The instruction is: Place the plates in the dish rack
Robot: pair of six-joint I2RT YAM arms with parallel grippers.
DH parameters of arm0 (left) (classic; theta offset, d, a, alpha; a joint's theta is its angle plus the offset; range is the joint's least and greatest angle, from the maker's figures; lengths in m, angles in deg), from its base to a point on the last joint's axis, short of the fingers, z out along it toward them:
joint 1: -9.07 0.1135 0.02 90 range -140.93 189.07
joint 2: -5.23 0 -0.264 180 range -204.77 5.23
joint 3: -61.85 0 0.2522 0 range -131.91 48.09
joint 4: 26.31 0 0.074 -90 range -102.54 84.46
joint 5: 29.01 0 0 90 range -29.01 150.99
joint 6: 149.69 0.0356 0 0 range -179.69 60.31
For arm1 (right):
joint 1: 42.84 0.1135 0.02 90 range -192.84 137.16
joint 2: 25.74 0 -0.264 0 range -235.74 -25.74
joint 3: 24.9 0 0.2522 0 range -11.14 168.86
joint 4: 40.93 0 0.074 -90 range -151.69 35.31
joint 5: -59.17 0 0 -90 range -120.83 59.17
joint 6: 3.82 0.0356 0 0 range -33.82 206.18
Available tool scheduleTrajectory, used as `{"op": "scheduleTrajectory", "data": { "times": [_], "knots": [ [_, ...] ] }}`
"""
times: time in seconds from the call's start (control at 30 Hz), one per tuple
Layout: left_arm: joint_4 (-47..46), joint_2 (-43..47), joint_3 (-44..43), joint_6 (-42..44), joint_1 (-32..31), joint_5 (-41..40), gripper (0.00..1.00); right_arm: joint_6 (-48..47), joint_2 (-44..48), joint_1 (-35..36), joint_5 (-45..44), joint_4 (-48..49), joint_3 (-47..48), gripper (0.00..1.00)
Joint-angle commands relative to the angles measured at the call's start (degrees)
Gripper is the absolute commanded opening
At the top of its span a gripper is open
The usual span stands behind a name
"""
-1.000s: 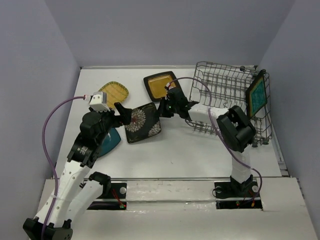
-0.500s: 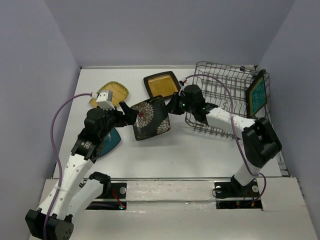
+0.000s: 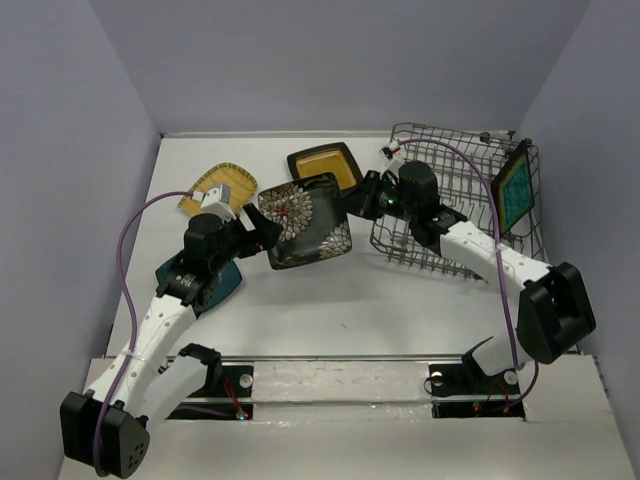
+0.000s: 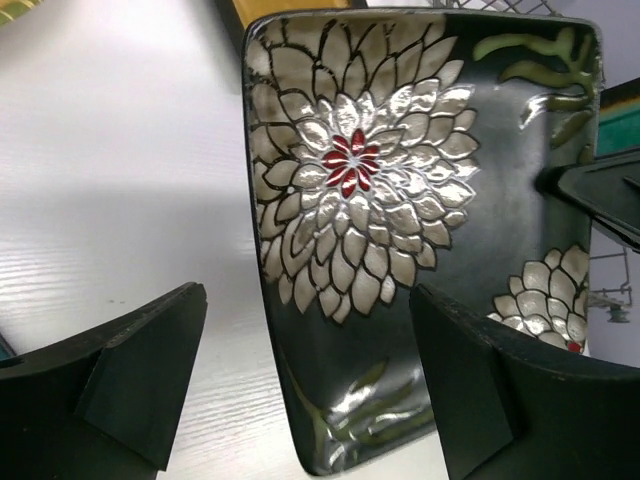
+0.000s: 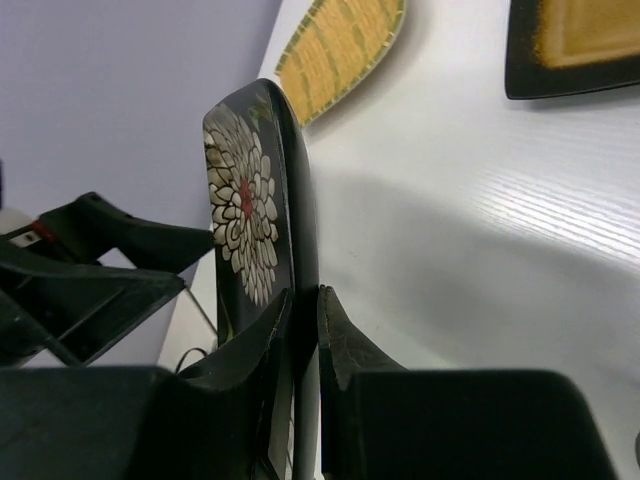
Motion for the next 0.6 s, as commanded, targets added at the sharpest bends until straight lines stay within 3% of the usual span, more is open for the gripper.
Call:
{"op": "scheduleTrajectory", "data": {
  "times": [0.0,0.17,0.23,0.27,0.37,0.43,0.57],
  "knots": [
    [-7.9,-1.8,3.1,-4.9,0.4,4.1,0.93,5.9,4.2,-0.8,7.2,13.0,0.6,0.07],
    [-16.8,-0.9,6.4,-8.3,0.3,7.3,0.84,8.0,5.0,-0.8,9.5,15.6,-1.3,0.07],
    [-18.6,0.0,7.9,-9.6,0.3,8.2,0.74,9.1,4.7,-0.8,10.7,17.3,-2.0,0.07],
    [-19.5,0.9,8.3,-9.9,0.4,8.2,0.67,9.5,4.6,-0.8,11.1,18.2,-2.5,0.07],
    [-20.3,3.3,8.8,-10.4,0.3,8.2,0.22,10.3,3.9,-0.8,11.8,19.3,-3.6,0.07],
    [-20.0,4.2,8.6,-10.3,0.3,8.1,0.08,10.6,3.5,-0.8,12.4,19.5,-3.9,0.07],
    [-17.7,5.8,6.9,-9.3,0.3,8.8,0.06,10.4,2.1,-0.8,14.3,19.9,-4.5,0.07]
  ]
}}
